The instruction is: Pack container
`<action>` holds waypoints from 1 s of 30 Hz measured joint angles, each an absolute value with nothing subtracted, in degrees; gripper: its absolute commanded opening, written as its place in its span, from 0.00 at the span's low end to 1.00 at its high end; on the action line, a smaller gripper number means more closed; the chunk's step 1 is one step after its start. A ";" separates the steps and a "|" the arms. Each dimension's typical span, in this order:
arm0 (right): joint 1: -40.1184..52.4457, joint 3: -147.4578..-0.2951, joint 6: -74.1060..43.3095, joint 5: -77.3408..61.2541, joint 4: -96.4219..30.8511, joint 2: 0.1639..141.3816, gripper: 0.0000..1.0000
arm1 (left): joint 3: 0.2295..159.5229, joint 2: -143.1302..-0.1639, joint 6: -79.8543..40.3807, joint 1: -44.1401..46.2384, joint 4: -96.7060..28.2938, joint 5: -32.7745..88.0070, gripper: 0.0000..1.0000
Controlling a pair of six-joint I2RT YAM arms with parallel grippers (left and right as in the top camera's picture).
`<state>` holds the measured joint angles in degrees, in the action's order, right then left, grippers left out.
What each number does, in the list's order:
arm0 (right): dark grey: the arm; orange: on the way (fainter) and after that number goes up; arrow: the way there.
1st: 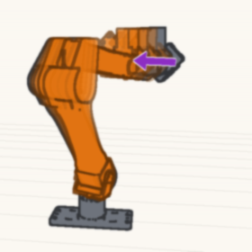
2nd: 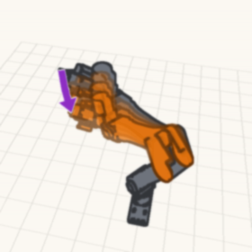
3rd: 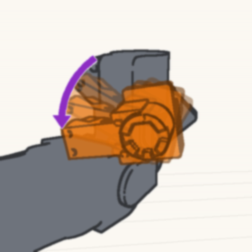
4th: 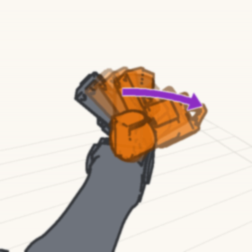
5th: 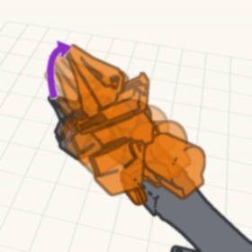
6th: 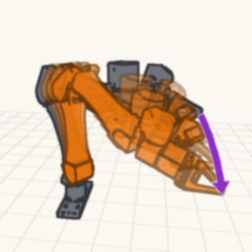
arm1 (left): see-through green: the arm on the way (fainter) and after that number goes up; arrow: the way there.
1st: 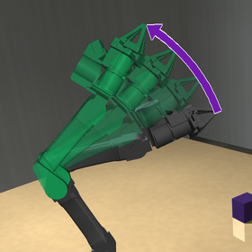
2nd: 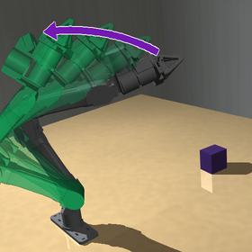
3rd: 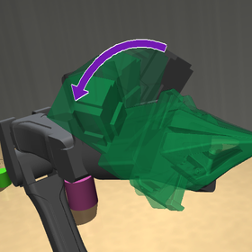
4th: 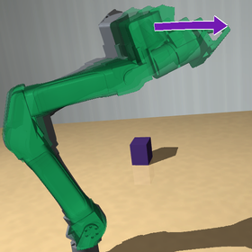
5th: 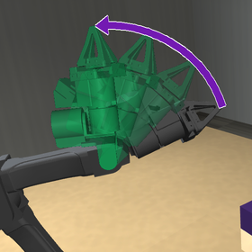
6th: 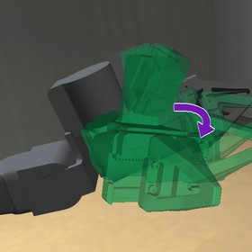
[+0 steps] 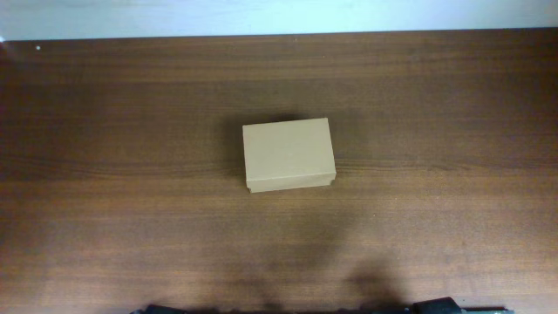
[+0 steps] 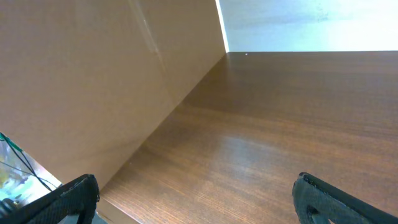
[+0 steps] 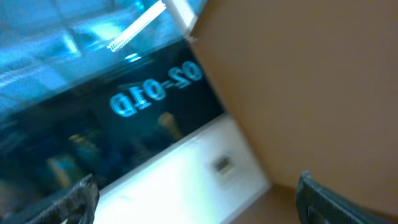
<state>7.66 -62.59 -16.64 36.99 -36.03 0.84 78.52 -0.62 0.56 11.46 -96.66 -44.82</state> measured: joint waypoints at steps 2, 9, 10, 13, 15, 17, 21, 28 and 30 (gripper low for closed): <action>7.31 -57.71 -18.04 34.26 -30.24 0.80 0.99 | 78.50 -0.62 0.56 11.46 -96.66 -44.82 0.99; 7.16 -35.38 -19.73 28.38 -8.12 0.86 0.99 | 78.50 -0.62 0.56 11.46 -96.66 -44.82 1.00; 7.16 -32.53 -19.75 27.97 -5.48 0.86 0.99 | 78.52 -0.62 0.56 11.46 -96.66 -44.82 1.00; 7.16 -24.27 -19.84 27.20 2.68 0.84 0.99 | 78.50 -0.62 0.54 11.46 -96.64 -44.82 0.99; 7.16 -19.94 -19.88 26.92 4.58 0.84 0.99 | 78.50 -0.62 0.56 11.46 -96.66 -44.82 1.00; 7.16 -16.62 -19.88 26.81 4.86 0.84 0.99 | 78.50 -0.62 0.56 11.46 -96.64 -44.82 1.00; 7.03 -11.51 -19.90 26.59 5.76 0.84 0.99 | 78.50 -0.62 0.56 11.46 -96.66 -44.82 1.00; 4.78 -5.17 -19.92 24.34 9.61 0.84 0.99 | 78.50 -0.62 0.56 11.46 -96.66 -44.82 1.00; 4.64 -4.05 -19.88 23.99 9.78 0.84 0.99 | 78.50 -0.62 0.56 11.46 -96.66 -44.84 1.00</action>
